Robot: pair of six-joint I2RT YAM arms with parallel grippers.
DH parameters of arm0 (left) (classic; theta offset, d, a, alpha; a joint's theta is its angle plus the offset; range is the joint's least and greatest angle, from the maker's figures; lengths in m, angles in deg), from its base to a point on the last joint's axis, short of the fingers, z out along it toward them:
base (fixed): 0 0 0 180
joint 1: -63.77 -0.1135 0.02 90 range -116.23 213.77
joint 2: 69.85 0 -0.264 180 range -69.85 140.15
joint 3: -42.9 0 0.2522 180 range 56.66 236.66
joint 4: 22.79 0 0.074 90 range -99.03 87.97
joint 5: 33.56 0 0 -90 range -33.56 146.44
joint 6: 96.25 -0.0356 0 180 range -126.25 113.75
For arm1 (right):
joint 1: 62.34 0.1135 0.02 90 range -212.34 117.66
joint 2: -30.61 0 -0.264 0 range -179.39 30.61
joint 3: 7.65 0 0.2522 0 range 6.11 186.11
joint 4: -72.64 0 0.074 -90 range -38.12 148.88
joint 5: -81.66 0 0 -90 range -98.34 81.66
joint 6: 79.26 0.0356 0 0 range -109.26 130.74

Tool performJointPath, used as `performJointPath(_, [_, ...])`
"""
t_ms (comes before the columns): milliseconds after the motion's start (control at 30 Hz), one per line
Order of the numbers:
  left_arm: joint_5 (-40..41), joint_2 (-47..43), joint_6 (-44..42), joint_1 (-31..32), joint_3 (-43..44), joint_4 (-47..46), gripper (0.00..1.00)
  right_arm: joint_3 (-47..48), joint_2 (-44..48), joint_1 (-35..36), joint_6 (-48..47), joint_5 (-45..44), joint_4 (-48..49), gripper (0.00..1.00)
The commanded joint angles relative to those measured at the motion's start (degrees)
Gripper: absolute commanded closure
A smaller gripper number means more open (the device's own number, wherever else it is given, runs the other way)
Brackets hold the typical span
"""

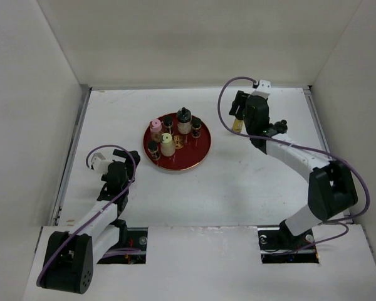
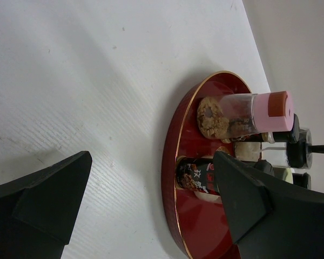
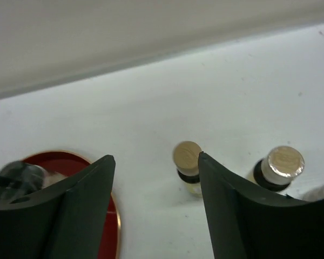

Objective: Organize the condiment bottles

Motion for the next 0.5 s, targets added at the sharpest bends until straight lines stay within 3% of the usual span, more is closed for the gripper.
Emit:
performJointPath(0, [0.09,-1.33,-1.08,-0.03,0.82,-2.41,0.00,2.20,-2.36,-0.99,-3.20,-1.58,-3.78,0.27])
performJointPath(167, [-0.17,-0.54,-1.26,0.23,1.00,-2.50,0.00,6.42,-7.55,-3.72,-3.65,0.78,-7.65,0.24])
performJointPath(467, [0.18,-0.63,-1.26,0.32,1.09,-2.50,0.00,9.24,-11.59,-4.69,-3.73,1.14,-6.51,0.41])
